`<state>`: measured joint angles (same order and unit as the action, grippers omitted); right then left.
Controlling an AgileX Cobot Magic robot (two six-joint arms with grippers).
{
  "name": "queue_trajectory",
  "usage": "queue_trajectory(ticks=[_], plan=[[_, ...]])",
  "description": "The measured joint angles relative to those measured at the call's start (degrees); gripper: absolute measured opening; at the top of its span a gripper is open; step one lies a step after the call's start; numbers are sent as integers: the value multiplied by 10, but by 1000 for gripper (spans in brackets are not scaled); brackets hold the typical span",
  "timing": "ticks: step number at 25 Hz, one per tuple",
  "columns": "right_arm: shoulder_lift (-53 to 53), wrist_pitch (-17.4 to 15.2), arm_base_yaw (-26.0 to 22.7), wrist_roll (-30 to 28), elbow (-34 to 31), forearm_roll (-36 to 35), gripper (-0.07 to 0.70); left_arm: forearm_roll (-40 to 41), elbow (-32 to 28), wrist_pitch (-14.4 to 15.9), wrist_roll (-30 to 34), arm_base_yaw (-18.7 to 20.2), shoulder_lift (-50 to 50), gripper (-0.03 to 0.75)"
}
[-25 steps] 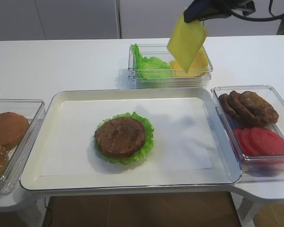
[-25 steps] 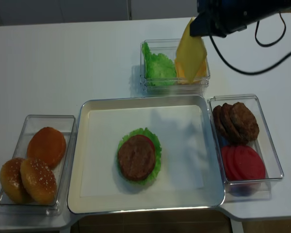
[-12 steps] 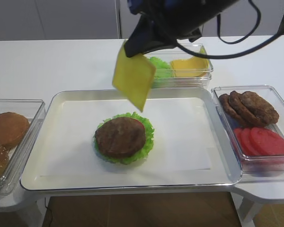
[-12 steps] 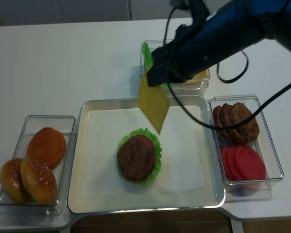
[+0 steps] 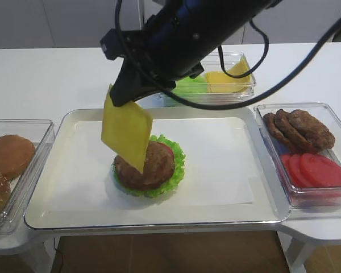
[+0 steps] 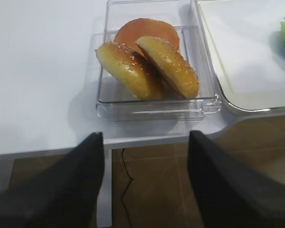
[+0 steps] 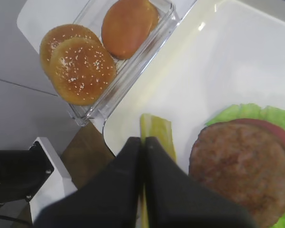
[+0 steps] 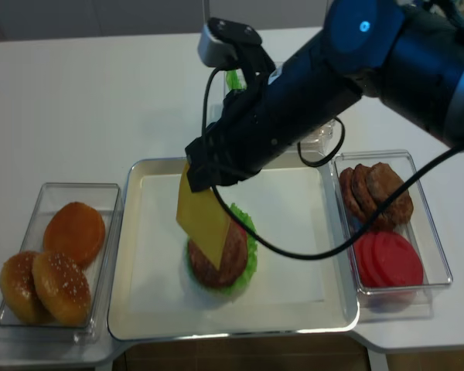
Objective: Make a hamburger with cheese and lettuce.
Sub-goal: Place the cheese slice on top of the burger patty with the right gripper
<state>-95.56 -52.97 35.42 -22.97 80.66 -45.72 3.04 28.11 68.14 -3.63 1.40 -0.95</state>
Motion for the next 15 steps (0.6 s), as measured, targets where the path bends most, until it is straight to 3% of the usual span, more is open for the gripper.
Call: queue_trajectory(ticks=[15], plan=[[-62, -6, 20, 4, 0, 55, 27, 0, 0, 0, 0, 0, 0, 414]])
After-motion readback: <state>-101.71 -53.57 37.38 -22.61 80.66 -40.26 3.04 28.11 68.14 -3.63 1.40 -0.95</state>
